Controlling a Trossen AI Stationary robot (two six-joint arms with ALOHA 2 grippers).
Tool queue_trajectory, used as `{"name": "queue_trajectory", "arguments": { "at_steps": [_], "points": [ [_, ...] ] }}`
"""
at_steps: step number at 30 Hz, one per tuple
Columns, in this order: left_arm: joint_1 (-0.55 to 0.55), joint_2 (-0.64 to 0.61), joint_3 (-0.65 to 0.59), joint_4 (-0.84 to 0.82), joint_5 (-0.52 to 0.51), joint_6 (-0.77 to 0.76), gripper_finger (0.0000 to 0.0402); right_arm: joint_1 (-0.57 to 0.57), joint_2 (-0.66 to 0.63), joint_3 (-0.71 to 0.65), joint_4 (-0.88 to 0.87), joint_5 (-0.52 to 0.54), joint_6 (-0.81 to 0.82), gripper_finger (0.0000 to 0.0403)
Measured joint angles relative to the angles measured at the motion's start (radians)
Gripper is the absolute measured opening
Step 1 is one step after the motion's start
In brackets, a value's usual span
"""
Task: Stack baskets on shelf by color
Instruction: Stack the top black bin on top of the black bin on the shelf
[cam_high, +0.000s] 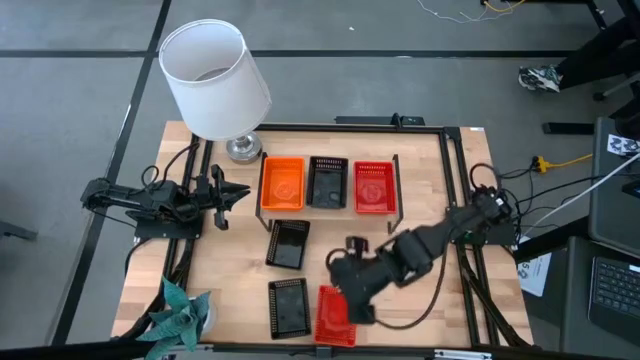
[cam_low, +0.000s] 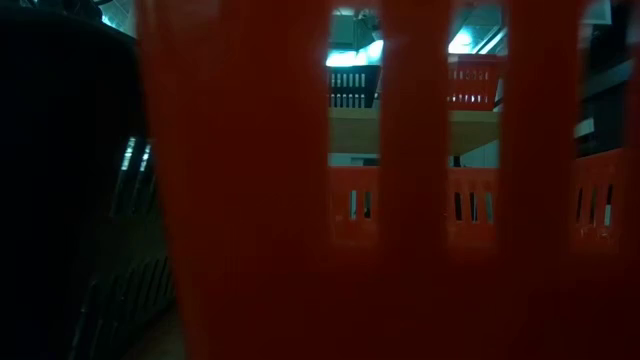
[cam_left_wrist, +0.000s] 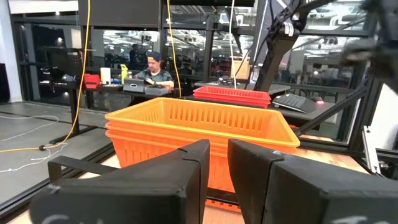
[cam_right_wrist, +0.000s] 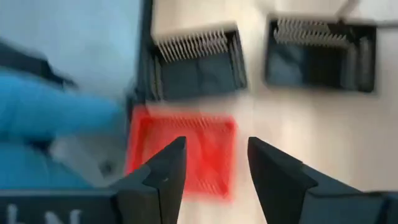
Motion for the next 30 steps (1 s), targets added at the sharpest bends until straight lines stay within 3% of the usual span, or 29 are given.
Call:
{"name": "queue_trajectory", "arguments": {
  "at_steps": [6,10,14,16,22,30],
  "points": [
    [0.0,0.0,0.0,0.0,0.0,0.0,0.005,0.02,0.018,-0.231,0.6,-0.015,-0.042,0.0169],
    [0.0,0.0,0.0,0.0,0.0,0.0,0.005,-0.009,0.094,-0.256,0.758,-0.023,-0.072,0.0169],
    [-0.004,0.0,0.0,0.0,0.0,0.0,0.005,-0.043,0.24,-0.108,0.708,-0.035,-0.148,0.0169],
    [-0.011,0.0,0.0,0.0,0.0,0.0,0.005,-0.049,0.31,0.01,0.597,-0.043,-0.178,0.0169],
    [-0.027,0.0,0.0,0.0,0.0,0.0,0.005,-0.058,0.457,0.296,0.189,0.192,-0.074,0.0169],
    [-0.029,0.0,0.0,0.0,0.0,0.0,0.005,-0.116,0.532,0.285,0.155,0.204,-0.069,0.0169]
  ]
}}
